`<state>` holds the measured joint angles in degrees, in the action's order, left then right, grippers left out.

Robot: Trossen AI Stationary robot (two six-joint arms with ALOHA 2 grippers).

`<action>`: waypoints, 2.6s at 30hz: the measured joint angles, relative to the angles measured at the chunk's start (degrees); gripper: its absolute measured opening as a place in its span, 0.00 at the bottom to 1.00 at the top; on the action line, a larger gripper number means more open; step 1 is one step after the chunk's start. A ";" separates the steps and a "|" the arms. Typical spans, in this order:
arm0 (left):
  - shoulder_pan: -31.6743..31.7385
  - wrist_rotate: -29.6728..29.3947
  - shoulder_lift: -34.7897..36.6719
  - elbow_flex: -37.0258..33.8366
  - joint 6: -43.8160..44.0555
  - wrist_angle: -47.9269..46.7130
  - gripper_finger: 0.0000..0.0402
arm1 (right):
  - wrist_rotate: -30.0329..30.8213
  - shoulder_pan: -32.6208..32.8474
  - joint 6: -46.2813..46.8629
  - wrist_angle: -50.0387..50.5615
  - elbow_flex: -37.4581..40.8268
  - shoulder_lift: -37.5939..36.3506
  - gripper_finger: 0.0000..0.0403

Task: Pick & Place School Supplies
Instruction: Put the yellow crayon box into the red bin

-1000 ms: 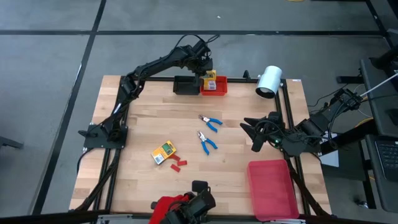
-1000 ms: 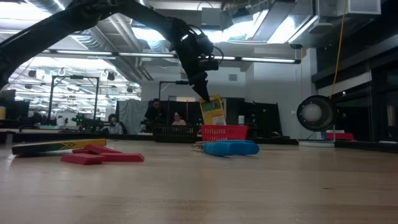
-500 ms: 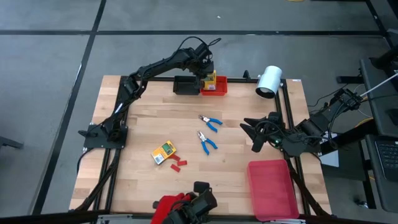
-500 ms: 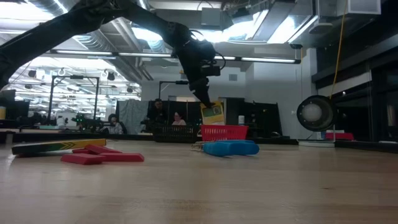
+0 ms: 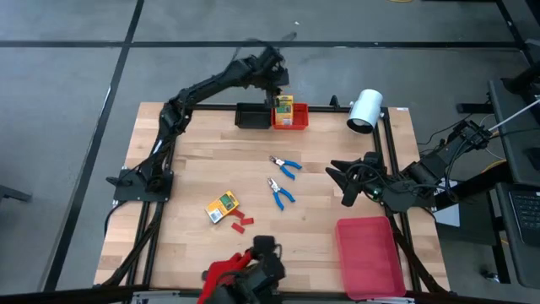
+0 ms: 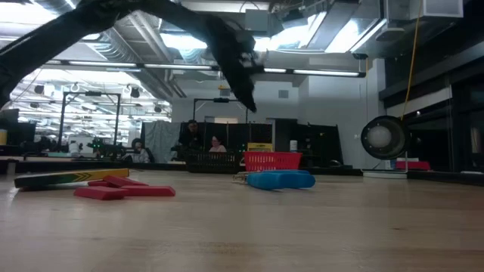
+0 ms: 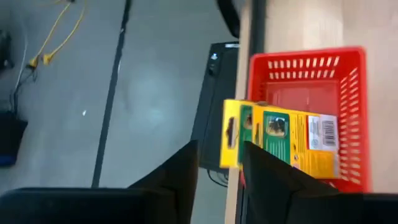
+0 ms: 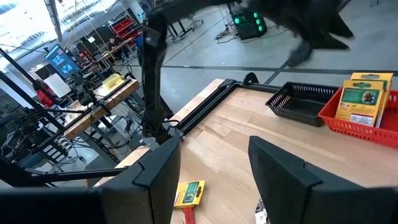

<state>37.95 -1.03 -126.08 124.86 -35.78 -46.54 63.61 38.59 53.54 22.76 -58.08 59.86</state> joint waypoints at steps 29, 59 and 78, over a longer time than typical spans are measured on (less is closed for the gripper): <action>-19.85 34.07 43.55 -72.90 40.91 -1.05 0.32 | 0.41 3.80 -4.92 -4.91 0.02 0.02 0.48; -16.15 39.47 29.19 -71.75 15.59 1.49 0.32 | 7.97 9.85 -16.28 -17.70 0.02 0.02 0.48; -16.96 36.15 26.69 -73.07 15.47 2.54 0.32 | 7.74 10.25 -15.21 -17.66 0.02 0.07 0.48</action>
<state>20.99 35.12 -99.39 51.79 -20.32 -44.01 71.35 48.84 38.33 5.10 -58.06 59.92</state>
